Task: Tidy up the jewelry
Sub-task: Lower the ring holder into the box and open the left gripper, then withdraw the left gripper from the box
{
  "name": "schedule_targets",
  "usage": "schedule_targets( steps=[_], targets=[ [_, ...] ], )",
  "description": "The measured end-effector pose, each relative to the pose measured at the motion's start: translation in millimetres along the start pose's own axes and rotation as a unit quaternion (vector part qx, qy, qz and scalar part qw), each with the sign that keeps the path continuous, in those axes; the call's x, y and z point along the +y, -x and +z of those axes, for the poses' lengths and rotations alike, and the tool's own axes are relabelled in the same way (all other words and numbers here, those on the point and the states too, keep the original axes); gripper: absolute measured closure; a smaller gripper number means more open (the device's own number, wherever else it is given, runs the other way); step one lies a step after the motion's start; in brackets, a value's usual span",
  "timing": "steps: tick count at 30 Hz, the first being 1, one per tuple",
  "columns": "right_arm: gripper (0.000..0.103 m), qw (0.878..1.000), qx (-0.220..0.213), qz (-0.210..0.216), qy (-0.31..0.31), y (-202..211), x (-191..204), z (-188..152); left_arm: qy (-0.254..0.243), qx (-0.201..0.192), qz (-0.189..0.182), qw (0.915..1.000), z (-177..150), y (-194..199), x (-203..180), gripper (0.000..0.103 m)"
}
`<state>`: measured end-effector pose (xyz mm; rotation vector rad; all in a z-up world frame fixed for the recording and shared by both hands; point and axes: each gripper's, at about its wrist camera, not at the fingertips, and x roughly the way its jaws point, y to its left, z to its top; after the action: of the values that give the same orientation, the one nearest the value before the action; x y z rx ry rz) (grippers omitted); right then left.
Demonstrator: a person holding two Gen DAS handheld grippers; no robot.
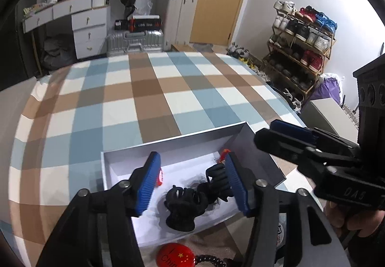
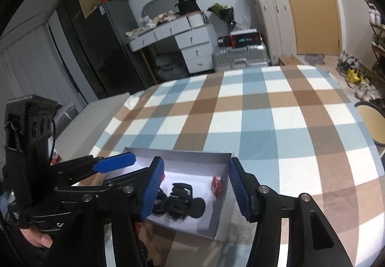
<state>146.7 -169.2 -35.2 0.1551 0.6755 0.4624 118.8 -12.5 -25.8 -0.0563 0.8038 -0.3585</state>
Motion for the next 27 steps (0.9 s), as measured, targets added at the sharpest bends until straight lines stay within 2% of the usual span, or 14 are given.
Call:
schedule_targets(
  steps=[7,11,16,21,27],
  targets=[
    [0.033,1.0,-0.021,0.002,0.002,17.0,5.8,-0.3,0.0,-0.034,0.011,0.9994,-4.2,21.5,4.0,0.035],
    [0.027,1.0,-0.031,0.0,0.0,27.6,6.9,-1.7,0.018,-0.067,0.029,0.9972,-5.1,40.0,11.1,0.02],
    [0.02,0.999,-0.042,-0.009,-0.008,40.6,4.3,-4.2,0.052,-0.087,0.049,0.9937,-7.6,54.7,29.8,0.02],
    [0.019,0.999,-0.042,-0.011,-0.015,50.6,2.2,-9.9,0.087,-0.097,0.068,0.9891,-14.9,66.4,42.8,0.019],
    [0.019,1.0,-0.01,-0.028,-0.009,58.2,1.9,-29.3,0.112,-0.091,0.093,0.9851,-28.7,72.7,48.5,0.019]
  ],
)
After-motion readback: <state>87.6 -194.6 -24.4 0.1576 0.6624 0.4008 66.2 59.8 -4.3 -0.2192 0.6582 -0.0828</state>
